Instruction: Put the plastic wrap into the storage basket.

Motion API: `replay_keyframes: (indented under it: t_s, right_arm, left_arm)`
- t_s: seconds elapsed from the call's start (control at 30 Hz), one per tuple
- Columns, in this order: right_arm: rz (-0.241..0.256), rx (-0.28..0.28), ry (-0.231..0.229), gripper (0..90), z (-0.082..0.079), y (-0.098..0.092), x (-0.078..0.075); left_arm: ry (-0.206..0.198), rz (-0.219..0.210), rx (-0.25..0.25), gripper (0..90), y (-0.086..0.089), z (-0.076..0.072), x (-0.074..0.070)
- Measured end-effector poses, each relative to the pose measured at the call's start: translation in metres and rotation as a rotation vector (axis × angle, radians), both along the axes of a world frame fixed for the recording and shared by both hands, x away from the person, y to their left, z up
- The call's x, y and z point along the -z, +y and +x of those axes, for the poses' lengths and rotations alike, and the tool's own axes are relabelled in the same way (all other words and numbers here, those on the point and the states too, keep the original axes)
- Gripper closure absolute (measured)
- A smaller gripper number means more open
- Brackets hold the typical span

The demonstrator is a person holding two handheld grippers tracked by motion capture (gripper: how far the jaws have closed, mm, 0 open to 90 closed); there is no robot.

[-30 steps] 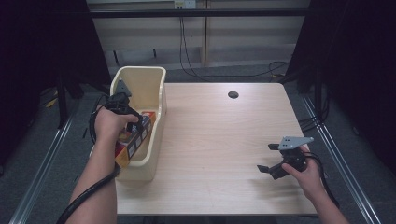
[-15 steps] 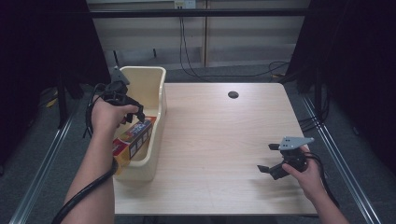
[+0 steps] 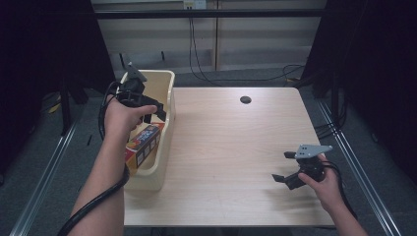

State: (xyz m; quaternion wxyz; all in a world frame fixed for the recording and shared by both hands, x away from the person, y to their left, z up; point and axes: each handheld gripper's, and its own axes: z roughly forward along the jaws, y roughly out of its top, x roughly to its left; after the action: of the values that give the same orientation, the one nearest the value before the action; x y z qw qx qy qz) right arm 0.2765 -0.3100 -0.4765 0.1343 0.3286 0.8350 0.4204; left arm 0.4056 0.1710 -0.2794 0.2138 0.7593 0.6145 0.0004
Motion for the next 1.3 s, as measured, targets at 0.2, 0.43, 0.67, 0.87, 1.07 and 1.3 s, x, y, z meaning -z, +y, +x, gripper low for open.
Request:
replay_keyframes:
  t_s: [0.2, 0.43, 0.67, 0.87, 1.07, 1.3]
  right_arm:
    - [0.003, 0.003, -0.005, 0.1, 0.000, 0.000, 0.000]
    - [0.003, 0.000, -0.002, 0.0, 0.000, 0.000, 0.000]
    - [0.004, -0.004, 0.000, 0.1, 0.000, 0.000, 0.000]
    - [0.003, -0.004, -0.002, 0.0, 0.000, 0.000, 0.000]
    - [0.004, -0.009, -0.002, 0.1, 0.000, 0.001, 0.000]
    - [0.004, -0.006, -0.001, 0.1, 0.000, 0.000, 0.000]
  left_arm:
    - [-0.035, -0.015, 0.036, 16.4, -0.013, -0.001, -0.002]
    - [-0.065, -0.048, 0.078, 13.8, -0.030, -0.001, -0.003]
    - [-0.086, -0.061, 0.119, 12.1, -0.045, -0.002, -0.002]
    - [-0.103, -0.060, 0.166, 10.6, -0.056, -0.004, -0.002]
    - [-0.110, -0.068, 0.194, 10.0, -0.067, -0.006, 0.002]
    - [-0.121, -0.086, 0.225, 9.7, -0.077, -0.007, 0.009]
